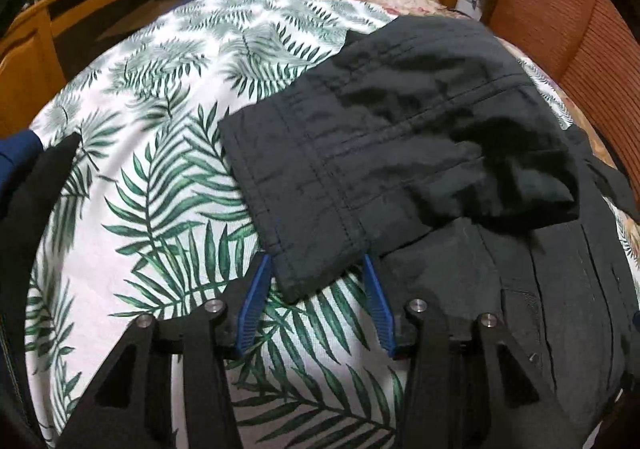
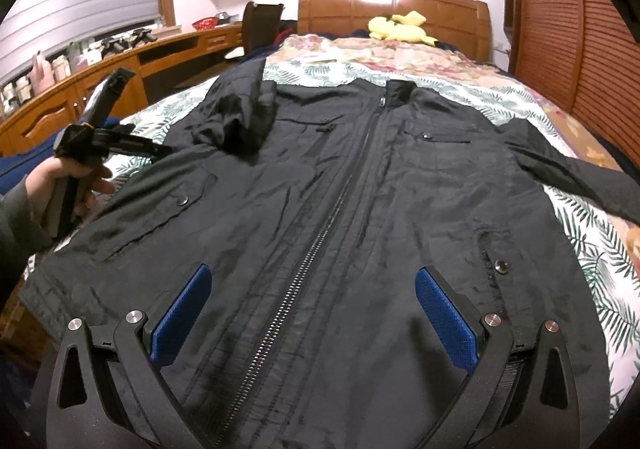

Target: Fold large clothes

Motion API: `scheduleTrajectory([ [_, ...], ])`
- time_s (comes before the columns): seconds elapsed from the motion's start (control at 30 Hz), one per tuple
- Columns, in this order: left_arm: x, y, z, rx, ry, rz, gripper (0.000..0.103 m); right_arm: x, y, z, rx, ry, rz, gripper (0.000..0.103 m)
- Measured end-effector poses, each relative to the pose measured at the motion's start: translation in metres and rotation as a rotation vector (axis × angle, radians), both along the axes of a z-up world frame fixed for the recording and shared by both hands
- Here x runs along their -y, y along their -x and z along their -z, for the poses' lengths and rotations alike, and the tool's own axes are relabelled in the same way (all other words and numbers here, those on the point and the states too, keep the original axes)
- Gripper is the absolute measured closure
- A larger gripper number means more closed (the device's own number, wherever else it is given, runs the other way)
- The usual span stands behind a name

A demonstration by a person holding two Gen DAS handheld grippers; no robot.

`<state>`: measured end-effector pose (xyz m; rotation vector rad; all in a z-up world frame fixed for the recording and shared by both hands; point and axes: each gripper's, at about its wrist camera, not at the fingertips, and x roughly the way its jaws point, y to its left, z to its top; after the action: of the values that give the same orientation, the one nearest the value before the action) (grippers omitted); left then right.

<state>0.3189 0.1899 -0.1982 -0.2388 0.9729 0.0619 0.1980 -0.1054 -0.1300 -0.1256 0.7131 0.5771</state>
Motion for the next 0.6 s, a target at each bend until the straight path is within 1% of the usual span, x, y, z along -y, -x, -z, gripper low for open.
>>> scheduleTrajectory([
  [0.07, 0.0, -0.003, 0.006, -0.024, 0.007, 0.002, 0.057, 0.0, 0.0, 0.0, -0.001, -0.006, -0.001, 0.0],
  [0.2, 0.006, -0.003, 0.004, -0.014, -0.022, 0.003, 0.058, 0.002, 0.002, -0.001, 0.002, -0.012, -0.001, 0.0],
  [0.23, 0.007, -0.002, 0.003, -0.008, -0.03, 0.003, 0.062, 0.003, 0.003, -0.001, 0.003, -0.012, 0.0, 0.0],
  [0.27, 0.008, -0.003, 0.001, -0.004, -0.038, 0.003, 0.071, 0.005, 0.003, -0.002, 0.003, -0.013, 0.002, 0.0],
  [0.3, 0.009, -0.002, -0.003, 0.005, -0.056, 0.0, 0.083, 0.006, 0.004, -0.002, 0.002, -0.015, 0.004, 0.0],
  [0.37, 0.014, 0.002, -0.012, 0.03, -0.095, -0.009, 0.095, 0.011, 0.006, -0.003, 0.0, -0.019, 0.009, 0.0],
  [0.47, 0.024, 0.01, -0.032, 0.086, -0.148, -0.011, 0.098, 0.019, 0.009, -0.005, 0.006, -0.023, 0.018, 0.0],
  [0.6, 0.036, 0.019, -0.068, 0.155, -0.172, -0.015, 0.099, 0.032, 0.014, -0.011, 0.014, -0.041, 0.035, 0.0],
])
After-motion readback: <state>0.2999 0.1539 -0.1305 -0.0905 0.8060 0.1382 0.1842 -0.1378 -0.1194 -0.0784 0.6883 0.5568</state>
